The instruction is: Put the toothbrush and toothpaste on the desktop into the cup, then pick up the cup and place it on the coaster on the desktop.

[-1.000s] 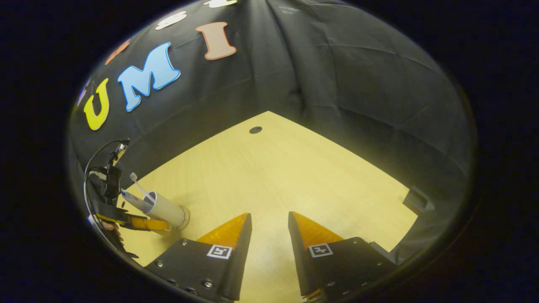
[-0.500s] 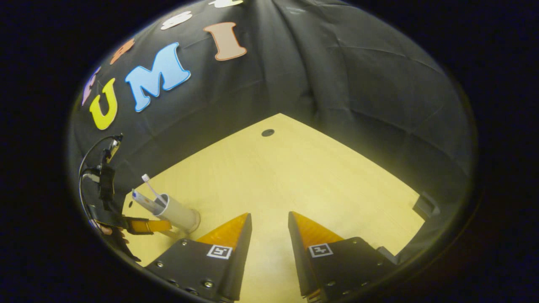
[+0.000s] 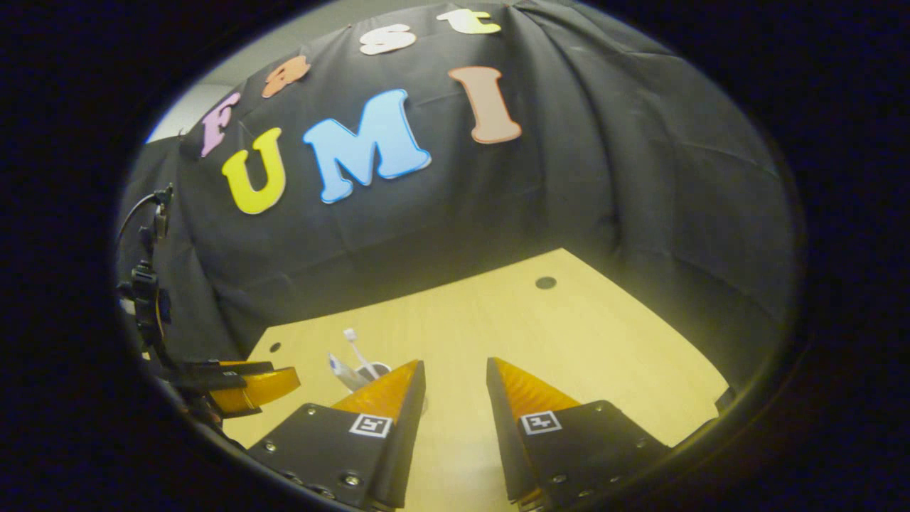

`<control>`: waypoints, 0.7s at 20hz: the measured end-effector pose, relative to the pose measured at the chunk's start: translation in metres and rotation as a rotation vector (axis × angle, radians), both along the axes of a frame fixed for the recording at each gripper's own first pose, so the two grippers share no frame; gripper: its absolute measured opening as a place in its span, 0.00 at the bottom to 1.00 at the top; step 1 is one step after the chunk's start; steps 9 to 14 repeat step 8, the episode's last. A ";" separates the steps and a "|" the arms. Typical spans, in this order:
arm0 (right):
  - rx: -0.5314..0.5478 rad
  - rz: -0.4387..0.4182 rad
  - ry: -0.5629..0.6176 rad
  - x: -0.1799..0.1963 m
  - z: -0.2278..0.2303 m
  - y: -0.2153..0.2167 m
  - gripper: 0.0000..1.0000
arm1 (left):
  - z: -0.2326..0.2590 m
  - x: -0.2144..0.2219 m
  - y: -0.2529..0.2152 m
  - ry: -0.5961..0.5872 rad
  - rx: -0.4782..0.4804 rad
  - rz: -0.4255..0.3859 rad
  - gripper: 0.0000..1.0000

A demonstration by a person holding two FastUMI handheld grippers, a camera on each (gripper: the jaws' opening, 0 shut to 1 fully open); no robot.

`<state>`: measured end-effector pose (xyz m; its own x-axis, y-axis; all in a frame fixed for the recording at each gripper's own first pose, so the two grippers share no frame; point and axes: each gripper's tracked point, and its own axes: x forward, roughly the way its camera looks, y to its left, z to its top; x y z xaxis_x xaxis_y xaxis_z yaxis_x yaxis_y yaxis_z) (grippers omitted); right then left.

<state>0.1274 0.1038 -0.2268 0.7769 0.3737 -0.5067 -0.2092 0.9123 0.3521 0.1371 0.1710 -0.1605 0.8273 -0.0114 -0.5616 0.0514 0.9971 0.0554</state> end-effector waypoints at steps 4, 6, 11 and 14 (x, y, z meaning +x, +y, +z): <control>0.055 0.055 -0.126 0.004 0.064 0.031 0.50 | 0.092 -0.016 0.026 -0.247 0.019 0.046 0.72; 0.072 0.075 -0.186 0.005 0.094 0.039 0.51 | 0.131 -0.023 0.030 -0.340 0.029 0.068 0.77; 0.065 0.084 -0.256 0.006 0.123 0.042 0.51 | 0.166 -0.033 0.036 -0.431 0.030 0.081 0.67; 0.065 0.084 -0.256 0.006 0.123 0.042 0.51 | 0.166 -0.033 0.036 -0.431 0.030 0.081 0.67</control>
